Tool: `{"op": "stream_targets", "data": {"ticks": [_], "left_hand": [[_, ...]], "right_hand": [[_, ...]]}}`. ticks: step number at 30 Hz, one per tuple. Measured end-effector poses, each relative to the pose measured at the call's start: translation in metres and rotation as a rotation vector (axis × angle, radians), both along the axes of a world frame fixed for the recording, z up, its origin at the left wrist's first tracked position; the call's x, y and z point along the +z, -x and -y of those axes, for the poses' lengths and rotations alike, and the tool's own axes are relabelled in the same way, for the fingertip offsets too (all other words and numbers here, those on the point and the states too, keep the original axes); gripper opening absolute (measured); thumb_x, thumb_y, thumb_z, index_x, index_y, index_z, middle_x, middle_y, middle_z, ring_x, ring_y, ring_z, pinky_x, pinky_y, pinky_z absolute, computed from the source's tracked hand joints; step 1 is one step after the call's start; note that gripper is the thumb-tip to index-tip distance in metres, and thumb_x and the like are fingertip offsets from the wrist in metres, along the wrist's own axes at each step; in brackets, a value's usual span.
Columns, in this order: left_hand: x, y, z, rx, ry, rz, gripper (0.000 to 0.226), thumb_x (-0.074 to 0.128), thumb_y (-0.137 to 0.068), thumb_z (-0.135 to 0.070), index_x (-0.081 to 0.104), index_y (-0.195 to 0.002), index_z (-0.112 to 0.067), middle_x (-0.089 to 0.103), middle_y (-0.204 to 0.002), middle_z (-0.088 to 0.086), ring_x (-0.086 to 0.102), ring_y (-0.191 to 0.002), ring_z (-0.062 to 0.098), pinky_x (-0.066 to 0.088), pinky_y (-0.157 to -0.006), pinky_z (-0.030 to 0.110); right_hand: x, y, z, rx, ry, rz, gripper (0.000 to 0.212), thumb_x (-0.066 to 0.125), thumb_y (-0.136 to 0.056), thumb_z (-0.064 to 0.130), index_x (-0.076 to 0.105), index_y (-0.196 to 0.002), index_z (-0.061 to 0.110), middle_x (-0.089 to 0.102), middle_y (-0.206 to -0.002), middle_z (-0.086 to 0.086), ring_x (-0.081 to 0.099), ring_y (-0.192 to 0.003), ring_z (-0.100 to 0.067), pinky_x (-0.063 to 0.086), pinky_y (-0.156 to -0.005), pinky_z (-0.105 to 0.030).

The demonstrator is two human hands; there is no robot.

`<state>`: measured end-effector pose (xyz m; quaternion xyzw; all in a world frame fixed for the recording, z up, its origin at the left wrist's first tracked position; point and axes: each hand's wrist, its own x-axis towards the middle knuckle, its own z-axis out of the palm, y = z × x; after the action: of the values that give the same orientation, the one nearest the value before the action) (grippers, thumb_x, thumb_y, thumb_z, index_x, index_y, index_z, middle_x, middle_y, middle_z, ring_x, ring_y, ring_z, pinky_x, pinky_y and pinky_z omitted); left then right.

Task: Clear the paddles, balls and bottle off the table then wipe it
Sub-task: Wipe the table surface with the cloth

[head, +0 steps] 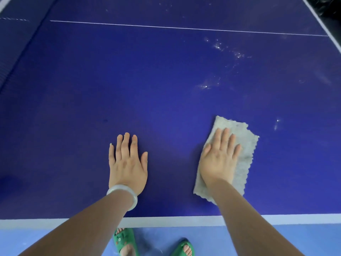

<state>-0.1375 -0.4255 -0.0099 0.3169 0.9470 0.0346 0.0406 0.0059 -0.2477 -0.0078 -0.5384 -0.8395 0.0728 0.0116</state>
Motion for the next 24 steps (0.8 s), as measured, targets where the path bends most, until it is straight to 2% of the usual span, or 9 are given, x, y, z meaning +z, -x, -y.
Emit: {"op": "stream_targets", "data": {"ticks": [2,5,8,10,14,17,19,21,24], "left_hand": [[0.000,0.000,0.000,0.000,-0.008,0.001,0.067,0.012,-0.098,-0.047,0.026,-0.153,-0.010,0.020,-0.161,0.010,0.008,-0.151,0.026,0.007,-0.123,0.047],[0.000,0.000,0.000,0.007,-0.019,0.002,0.068,0.011,-0.098,-0.048,0.025,-0.154,-0.011,0.018,-0.162,0.010,0.006,-0.152,0.024,0.006,-0.123,0.046],[0.000,0.000,0.000,0.008,-0.014,0.000,0.069,0.008,-0.097,-0.049,0.023,-0.154,-0.012,0.017,-0.162,0.009,0.006,-0.152,0.024,0.006,-0.123,0.046],[0.000,0.000,-0.001,0.008,-0.013,0.003,0.070,0.007,-0.097,-0.049,0.023,-0.154,-0.012,0.017,-0.162,0.009,0.006,-0.152,0.024,0.006,-0.123,0.046],[-0.001,0.000,-0.001,0.006,-0.013,0.001,0.070,0.006,-0.096,-0.049,0.023,-0.154,-0.013,0.018,-0.162,0.008,0.006,-0.152,0.024,0.005,-0.123,0.046],[-0.002,0.001,0.000,0.007,-0.009,0.001,0.070,0.005,-0.097,-0.050,0.022,-0.154,-0.013,0.017,-0.162,0.008,0.005,-0.152,0.024,0.006,-0.123,0.046],[-0.002,0.000,-0.001,0.006,-0.013,0.005,0.072,0.003,-0.096,-0.050,0.021,-0.155,-0.013,0.016,-0.163,0.008,0.004,-0.152,0.023,0.004,-0.123,0.045],[-0.001,0.000,-0.001,0.005,-0.020,0.008,0.072,0.003,-0.095,-0.050,0.021,-0.155,-0.013,0.015,-0.163,0.008,0.003,-0.152,0.023,0.003,-0.123,0.044],[-0.001,0.000,0.000,0.008,-0.026,0.003,0.071,0.005,-0.096,-0.050,0.022,-0.155,-0.013,0.016,-0.163,0.007,0.003,-0.152,0.023,0.004,-0.123,0.045]], "right_hand": [[-0.001,0.022,0.025,0.143,-0.013,-0.001,0.060,0.013,-0.102,0.035,0.004,-0.158,0.016,0.002,-0.165,-0.007,0.000,-0.152,-0.029,0.003,-0.122,-0.051],[-0.004,0.023,0.059,0.530,-0.011,0.024,0.058,0.010,-0.103,0.036,0.002,-0.158,0.017,-0.001,-0.165,-0.005,-0.004,-0.152,-0.028,0.005,-0.122,-0.051],[-0.003,-0.007,0.038,0.742,0.004,0.055,0.058,0.010,-0.103,0.037,0.006,-0.158,0.022,0.003,-0.165,0.000,-0.001,-0.152,-0.023,0.003,-0.123,-0.046],[-0.005,-0.025,0.001,0.609,-0.024,0.053,0.059,0.010,-0.100,0.037,0.013,-0.157,0.025,0.010,-0.165,0.002,0.006,-0.152,-0.023,0.003,-0.123,-0.044],[-0.002,-0.040,-0.047,0.039,-0.002,-0.019,0.057,0.020,-0.103,0.033,0.014,-0.157,0.018,0.011,-0.165,-0.003,0.005,-0.152,-0.025,0.004,-0.122,-0.048],[-0.002,-0.008,-0.018,-0.079,-0.007,-0.040,0.059,0.019,-0.102,0.032,0.009,-0.158,0.014,0.007,-0.165,-0.008,0.003,-0.151,-0.030,0.004,-0.121,-0.051],[-0.002,0.012,0.016,0.067,-0.012,-0.040,0.060,0.017,-0.102,0.033,0.009,-0.158,0.014,0.006,-0.165,-0.008,0.004,-0.152,-0.030,0.002,-0.122,-0.051],[-0.004,0.015,0.048,0.358,-0.029,0.002,0.059,0.011,-0.101,0.034,0.008,-0.158,0.016,0.005,-0.165,-0.006,0.003,-0.152,-0.028,0.004,-0.122,-0.050],[-0.005,-0.010,0.041,0.682,-0.003,0.032,0.057,0.010,-0.103,0.037,0.008,-0.158,0.021,0.002,-0.165,0.001,-0.001,-0.152,-0.023,0.004,-0.122,-0.047]]}}
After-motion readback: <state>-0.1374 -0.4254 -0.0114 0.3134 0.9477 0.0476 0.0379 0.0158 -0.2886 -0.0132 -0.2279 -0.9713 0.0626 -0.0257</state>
